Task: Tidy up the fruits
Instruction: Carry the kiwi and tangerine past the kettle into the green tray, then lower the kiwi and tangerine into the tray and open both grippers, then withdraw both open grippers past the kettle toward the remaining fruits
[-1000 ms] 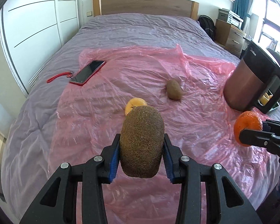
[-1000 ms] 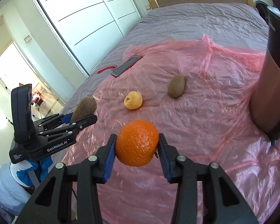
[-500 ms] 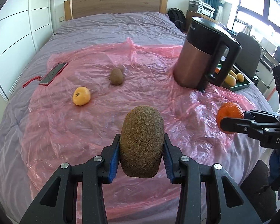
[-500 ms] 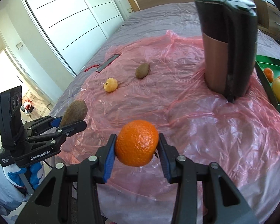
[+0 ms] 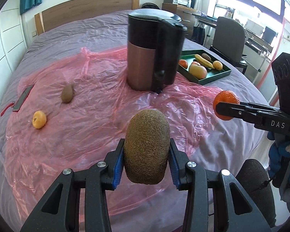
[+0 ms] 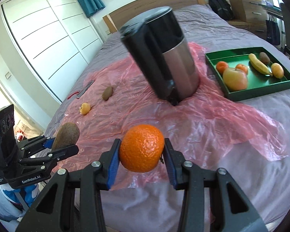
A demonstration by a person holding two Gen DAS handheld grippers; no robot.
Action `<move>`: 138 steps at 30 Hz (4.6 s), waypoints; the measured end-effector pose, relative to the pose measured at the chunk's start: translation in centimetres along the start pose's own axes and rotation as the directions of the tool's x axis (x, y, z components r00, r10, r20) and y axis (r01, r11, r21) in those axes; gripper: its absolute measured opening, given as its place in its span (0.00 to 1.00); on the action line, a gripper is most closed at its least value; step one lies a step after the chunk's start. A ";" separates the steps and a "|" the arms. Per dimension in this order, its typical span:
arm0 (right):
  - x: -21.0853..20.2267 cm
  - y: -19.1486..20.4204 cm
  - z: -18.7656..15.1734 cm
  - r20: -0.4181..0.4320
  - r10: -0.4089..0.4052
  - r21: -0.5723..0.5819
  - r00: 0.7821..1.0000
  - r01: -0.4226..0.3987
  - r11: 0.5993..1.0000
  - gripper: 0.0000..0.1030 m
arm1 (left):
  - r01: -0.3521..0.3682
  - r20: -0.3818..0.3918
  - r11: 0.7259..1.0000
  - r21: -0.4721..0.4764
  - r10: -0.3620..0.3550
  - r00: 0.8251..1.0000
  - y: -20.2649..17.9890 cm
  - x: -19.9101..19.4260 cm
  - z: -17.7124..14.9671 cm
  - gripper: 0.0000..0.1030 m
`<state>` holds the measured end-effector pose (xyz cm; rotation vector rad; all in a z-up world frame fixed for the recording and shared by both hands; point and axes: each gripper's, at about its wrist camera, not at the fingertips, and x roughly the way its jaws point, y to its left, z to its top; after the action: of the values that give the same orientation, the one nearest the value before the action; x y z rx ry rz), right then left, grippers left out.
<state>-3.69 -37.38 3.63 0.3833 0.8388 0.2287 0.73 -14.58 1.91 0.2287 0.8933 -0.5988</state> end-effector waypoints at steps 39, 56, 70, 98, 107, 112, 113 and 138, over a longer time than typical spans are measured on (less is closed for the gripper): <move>4.1 -26.8 12.8 0.222 -0.322 0.180 0.921 0.285 0.941 0.41 | -0.029 0.084 0.997 0.078 0.022 0.996 -16.1 24.7 24.8 0.35; 9.6 -28.9 13.5 0.150 -0.435 0.141 0.888 0.416 0.898 0.42 | -0.149 -0.004 0.982 0.116 0.151 0.989 -16.2 33.8 26.2 0.35; 10.1 -28.2 13.3 0.111 -0.495 0.078 0.862 0.489 0.869 0.47 | -0.149 -0.050 0.985 0.092 0.154 0.987 -15.2 35.3 25.8 0.35; 9.6 -28.0 13.1 0.116 -0.528 0.076 0.841 0.522 0.849 0.80 | -0.186 -0.029 0.980 0.071 0.188 0.982 -14.9 34.6 25.2 0.53; 8.1 -27.0 13.5 0.164 -0.536 0.086 0.828 0.530 0.844 0.97 | -0.217 0.062 0.974 0.064 0.213 0.975 -15.4 31.9 25.6 0.55; 6.3 -26.6 13.8 0.210 -0.570 0.117 0.794 0.558 0.821 1.00 | -0.235 0.133 0.971 0.051 0.226 0.965 -15.9 29.1 25.7 0.57; 6.1 -26.6 13.9 0.216 -0.576 0.123 0.788 0.563 0.817 1.00 | -0.236 0.145 0.971 0.051 0.226 0.963 -16.0 28.6 25.6 0.57; -5.3 -21.7 11.9 0.392 -0.594 0.282 0.702 0.523 0.804 1.00 | -0.100 0.205 0.988 0.120 0.074 0.976 -16.5 12.3 14.4 0.58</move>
<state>2.91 -61.79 5.39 0.2859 0.4584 -0.4968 6.61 -39.03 2.03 0.3180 0.6474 -0.5874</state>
